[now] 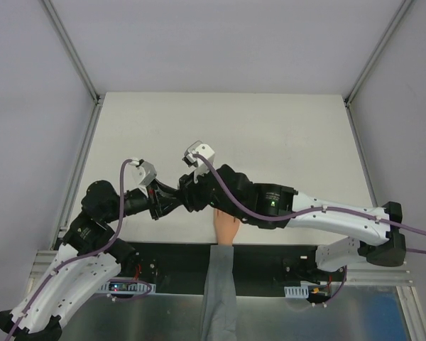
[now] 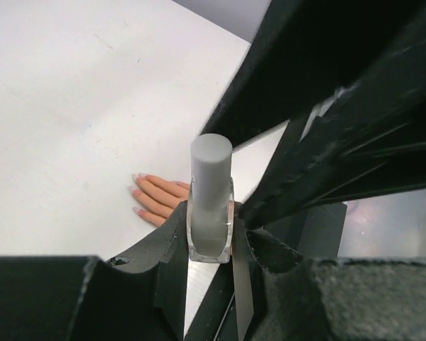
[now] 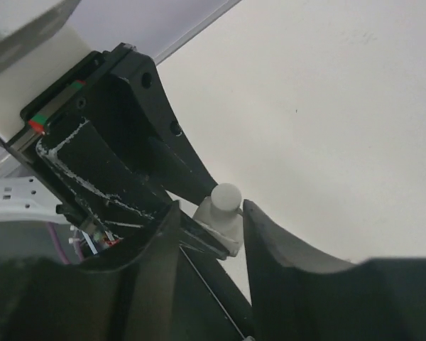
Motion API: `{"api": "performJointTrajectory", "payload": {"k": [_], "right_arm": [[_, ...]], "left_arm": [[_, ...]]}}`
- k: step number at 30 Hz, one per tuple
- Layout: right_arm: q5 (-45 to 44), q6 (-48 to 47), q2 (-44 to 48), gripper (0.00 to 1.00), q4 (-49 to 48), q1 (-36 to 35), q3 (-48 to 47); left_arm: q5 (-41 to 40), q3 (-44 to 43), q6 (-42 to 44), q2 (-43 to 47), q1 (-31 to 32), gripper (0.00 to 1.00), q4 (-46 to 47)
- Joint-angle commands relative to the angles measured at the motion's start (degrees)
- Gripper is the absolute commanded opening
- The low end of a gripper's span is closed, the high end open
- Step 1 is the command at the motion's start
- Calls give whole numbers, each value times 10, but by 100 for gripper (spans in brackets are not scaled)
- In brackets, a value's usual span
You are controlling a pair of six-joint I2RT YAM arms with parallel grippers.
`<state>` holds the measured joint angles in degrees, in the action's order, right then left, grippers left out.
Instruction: Paint the nails
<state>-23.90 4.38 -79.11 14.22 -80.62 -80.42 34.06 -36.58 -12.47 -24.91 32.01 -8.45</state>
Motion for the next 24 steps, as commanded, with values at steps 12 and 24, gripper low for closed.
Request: {"api": "performJointTrajectory", "payload": {"k": [12, 24], "right_arm": [[618, -83, 45, 59, -80, 137, 33], [670, -57, 4, 28, -124, 139, 34]], "left_arm": [[211, 17, -48, 75, -13, 0, 34], [215, 1, -48, 67, -13, 0, 41]]}}
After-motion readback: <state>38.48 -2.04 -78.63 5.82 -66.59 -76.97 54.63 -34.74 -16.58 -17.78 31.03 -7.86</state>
